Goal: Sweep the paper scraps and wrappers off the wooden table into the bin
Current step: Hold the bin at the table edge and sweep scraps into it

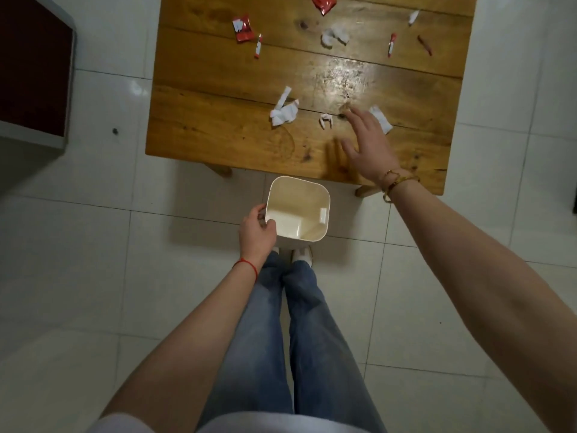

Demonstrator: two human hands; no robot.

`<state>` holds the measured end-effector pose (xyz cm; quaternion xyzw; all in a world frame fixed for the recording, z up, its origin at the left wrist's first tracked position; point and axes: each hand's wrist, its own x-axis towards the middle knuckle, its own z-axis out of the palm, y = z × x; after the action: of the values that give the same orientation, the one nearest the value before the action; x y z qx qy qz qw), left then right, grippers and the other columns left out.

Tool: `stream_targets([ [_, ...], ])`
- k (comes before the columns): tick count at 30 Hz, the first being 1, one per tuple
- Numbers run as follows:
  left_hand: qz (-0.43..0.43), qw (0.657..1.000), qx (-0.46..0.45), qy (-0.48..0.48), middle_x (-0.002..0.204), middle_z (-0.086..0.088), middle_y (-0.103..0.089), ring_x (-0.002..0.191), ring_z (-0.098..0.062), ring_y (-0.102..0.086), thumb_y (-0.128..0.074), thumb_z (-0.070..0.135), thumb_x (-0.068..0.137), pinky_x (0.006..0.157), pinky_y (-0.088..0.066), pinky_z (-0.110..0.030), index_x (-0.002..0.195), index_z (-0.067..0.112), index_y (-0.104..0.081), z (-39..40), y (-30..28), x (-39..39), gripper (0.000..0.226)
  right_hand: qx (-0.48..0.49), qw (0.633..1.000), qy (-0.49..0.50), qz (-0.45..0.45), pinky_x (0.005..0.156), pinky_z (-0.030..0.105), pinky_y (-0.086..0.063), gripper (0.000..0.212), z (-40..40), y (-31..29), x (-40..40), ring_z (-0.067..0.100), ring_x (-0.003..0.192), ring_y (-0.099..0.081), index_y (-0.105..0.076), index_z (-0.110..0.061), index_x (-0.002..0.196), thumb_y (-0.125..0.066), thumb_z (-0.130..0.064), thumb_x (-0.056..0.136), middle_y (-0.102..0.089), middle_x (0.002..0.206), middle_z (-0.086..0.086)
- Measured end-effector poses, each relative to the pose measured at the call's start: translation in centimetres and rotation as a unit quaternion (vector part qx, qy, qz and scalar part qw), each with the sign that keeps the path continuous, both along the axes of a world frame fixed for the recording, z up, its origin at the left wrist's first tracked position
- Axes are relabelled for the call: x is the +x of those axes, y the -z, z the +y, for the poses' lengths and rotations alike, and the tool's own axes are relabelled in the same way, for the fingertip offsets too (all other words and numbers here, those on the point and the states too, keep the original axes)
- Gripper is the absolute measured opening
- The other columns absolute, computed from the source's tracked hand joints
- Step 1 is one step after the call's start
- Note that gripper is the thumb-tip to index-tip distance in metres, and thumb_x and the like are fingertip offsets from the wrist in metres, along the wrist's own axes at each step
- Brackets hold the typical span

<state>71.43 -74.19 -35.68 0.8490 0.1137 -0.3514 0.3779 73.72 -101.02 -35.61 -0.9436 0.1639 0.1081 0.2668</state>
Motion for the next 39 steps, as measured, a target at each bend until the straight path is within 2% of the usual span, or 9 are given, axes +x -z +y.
stream_targets([
  [6,0.023,0.999,-0.018,-0.036,0.118,-0.010,-0.065,0.089,-0.015,-0.061,-0.053,0.004,0.087,0.068,-0.045,-0.011,0.130,0.009,-0.053,-0.3,3.9,0.1,0.044,-0.002,0.999,-0.036,0.011,0.120,0.038,-0.012,0.056,1.2,4.3,2.8,0.026,0.147,-0.013,-0.023,-0.013,0.150,-0.041,-0.029,0.099,-0.019,0.159,0.008],
  [9,0.029,0.999,-0.018,-0.041,0.119,-0.009,-0.066,0.094,-0.015,-0.061,-0.054,0.005,0.086,0.078,-0.045,-0.019,0.130,0.011,-0.054,0.0,5.1,0.4,0.044,-0.001,0.999,-0.044,0.029,0.120,0.039,-0.012,0.059,2.1,6.1,3.2,0.025,0.147,-0.012,-0.020,-0.010,0.151,-0.042,-0.026,0.099,-0.015,0.160,0.009],
  [13,0.034,0.999,-0.010,-0.039,0.119,-0.008,-0.065,0.090,-0.012,-0.059,-0.054,0.006,0.087,0.075,-0.043,-0.017,0.131,0.012,-0.053,0.4,6.4,1.0,0.045,-0.007,0.999,-0.052,0.012,0.121,0.037,-0.012,0.061,3.1,7.2,2.3,0.025,0.147,-0.012,-0.018,-0.008,0.151,-0.042,-0.026,0.098,-0.014,0.160,0.010],
  [18,0.038,0.998,-0.008,-0.050,0.119,-0.008,-0.066,0.093,-0.012,-0.058,-0.054,0.008,0.087,0.081,-0.044,-0.021,0.131,0.012,-0.054,1.0,6.9,1.6,0.044,0.012,0.989,-0.146,0.011,0.119,0.040,-0.019,0.061,5.9,7.0,-0.6,0.024,0.146,-0.017,-0.021,-0.010,0.150,-0.043,-0.028,0.097,-0.021,0.158,0.009],
  [25,0.038,0.995,-0.039,-0.089,0.123,-0.010,-0.064,0.101,-0.014,-0.059,-0.054,0.006,0.088,0.081,-0.046,-0.015,0.130,0.011,-0.054,1.7,6.7,2.4,0.043,0.027,0.951,-0.307,0.009,0.120,0.040,-0.017,0.056,10.5,6.3,-4.5,0.024,0.139,-0.033,-0.029,-0.009,0.148,-0.041,-0.025,0.095,-0.036,0.151,0.012],
  [27,0.032,0.995,-0.038,-0.087,0.123,-0.009,-0.063,0.099,-0.011,-0.057,-0.055,0.006,0.088,0.068,-0.044,-0.003,0.131,0.011,-0.053,2.0,6.7,2.6,0.043,0.020,0.963,-0.269,-0.013,0.116,0.043,-0.027,0.053,10.5,6.1,-3.9,0.025,0.136,-0.036,-0.032,-0.010,0.146,-0.042,-0.024,0.095,-0.037,0.150,0.012],
  [29,0.034,0.995,-0.038,-0.084,0.123,-0.007,-0.062,0.099,-0.009,-0.055,-0.056,0.007,0.088,0.068,-0.043,-0.005,0.132,0.013,-0.052,2.1,6.7,2.8,0.044,0.007,0.980,-0.195,-0.029,0.113,0.044,-0.031,0.053,9.9,5.8,-2.1,0.026,0.138,-0.033,-0.031,-0.012,0.147,-0.042,-0.025,0.096,-0.033,0.152,0.011],
  [33,0.037,0.995,-0.042,-0.084,0.123,-0.005,-0.062,0.101,-0.010,-0.056,-0.058,0.008,0.087,0.079,-0.044,-0.017,0.133,0.015,-0.052,2.2,7.0,3.1,0.047,-0.012,0.993,-0.111,-0.033,0.118,0.042,-0.022,0.053,7.7,5.9,3.7,0.028,0.144,-0.022,-0.026,-0.014,0.149,-0.037,-0.030,0.100,-0.025,0.156,0.010],
  [39,0.038,0.995,-0.048,-0.075,0.110,0.004,-0.060,0.094,-0.008,-0.059,-0.059,0.010,0.086,0.057,-0.043,-0.003,0.133,0.017,-0.052,2.5,7.9,3.7,0.048,-0.017,0.994,-0.112,0.009,0.120,0.042,-0.016,0.057,7.2,7.4,9.6,0.026,0.148,-0.009,-0.020,-0.013,0.151,-0.038,-0.028,0.098,-0.014,0.160,0.008],
])
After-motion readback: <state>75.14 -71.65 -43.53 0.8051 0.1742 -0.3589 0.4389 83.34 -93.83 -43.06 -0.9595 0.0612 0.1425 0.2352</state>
